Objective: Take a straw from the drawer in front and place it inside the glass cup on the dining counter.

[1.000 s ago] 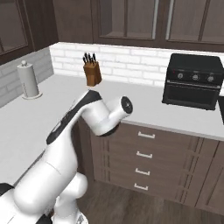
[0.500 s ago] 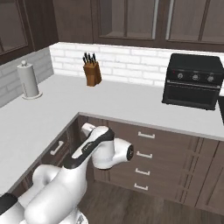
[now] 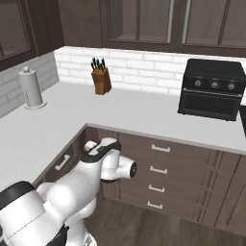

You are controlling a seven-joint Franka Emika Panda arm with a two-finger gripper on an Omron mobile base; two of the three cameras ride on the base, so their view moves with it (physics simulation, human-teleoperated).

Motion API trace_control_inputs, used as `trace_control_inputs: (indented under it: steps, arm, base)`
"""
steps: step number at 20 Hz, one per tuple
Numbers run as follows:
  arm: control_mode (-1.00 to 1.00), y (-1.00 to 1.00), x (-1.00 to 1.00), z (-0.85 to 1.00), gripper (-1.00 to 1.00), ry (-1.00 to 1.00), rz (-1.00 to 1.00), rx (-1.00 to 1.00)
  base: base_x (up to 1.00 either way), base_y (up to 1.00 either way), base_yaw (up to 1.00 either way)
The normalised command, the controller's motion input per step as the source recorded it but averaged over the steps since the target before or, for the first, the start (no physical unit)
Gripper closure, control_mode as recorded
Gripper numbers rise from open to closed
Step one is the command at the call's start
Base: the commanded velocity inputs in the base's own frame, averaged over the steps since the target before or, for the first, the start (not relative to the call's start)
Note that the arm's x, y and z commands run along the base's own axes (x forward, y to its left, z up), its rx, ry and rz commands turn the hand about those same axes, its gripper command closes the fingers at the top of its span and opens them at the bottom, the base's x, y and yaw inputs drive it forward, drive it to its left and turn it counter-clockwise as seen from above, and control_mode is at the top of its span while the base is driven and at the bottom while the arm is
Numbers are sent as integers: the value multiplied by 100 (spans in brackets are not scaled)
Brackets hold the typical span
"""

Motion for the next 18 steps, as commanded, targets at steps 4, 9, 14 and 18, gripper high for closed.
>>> trace_control_inputs:
  steps: [4, 9, 14, 18]
  arm:
    - [-100, 21, 37, -52, -100, 14, 19, 0]
    - [-100, 38, 19, -54, -100, 3, 18, 0]
    - [-100, 56, 27, -47, -100, 0, 12, 0]
    - [-100, 65, 1, -31, -100, 0, 5, 0]
  base:
    - [0, 0, 0]
    - [0, 0, 0]
    - [0, 0, 0]
    - [0, 0, 0]
